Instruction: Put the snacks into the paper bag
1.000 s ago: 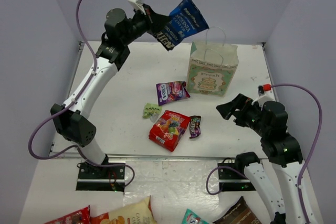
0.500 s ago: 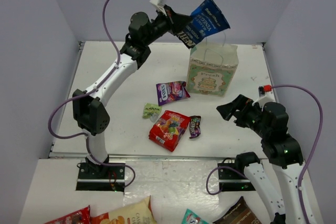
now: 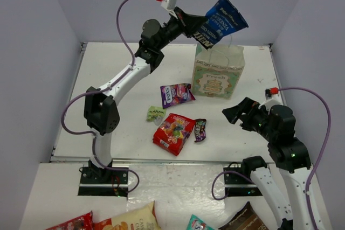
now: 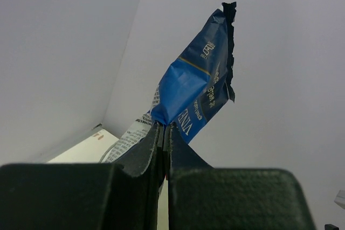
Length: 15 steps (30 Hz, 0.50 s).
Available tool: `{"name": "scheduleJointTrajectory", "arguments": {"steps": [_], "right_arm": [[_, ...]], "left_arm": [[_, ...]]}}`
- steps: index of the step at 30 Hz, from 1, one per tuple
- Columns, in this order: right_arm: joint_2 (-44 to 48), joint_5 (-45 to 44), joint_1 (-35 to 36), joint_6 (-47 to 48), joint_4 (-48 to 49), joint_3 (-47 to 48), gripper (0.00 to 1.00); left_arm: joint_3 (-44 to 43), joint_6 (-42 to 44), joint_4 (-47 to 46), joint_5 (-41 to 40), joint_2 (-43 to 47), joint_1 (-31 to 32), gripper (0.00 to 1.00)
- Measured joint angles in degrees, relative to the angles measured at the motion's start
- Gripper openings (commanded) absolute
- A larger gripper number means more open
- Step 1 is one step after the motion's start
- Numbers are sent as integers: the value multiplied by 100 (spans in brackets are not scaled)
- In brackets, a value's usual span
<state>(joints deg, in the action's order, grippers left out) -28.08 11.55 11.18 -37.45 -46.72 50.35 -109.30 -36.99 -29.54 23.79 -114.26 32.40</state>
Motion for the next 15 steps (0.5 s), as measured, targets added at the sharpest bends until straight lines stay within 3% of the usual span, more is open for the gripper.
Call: {"name": "scheduleJointTrajectory", "arguments": {"steps": [15], "right_arm": [[44,2,0,2,-11,-24,97]], "left_arm": [[-11,66,-11,24,-667,179,0]]}}
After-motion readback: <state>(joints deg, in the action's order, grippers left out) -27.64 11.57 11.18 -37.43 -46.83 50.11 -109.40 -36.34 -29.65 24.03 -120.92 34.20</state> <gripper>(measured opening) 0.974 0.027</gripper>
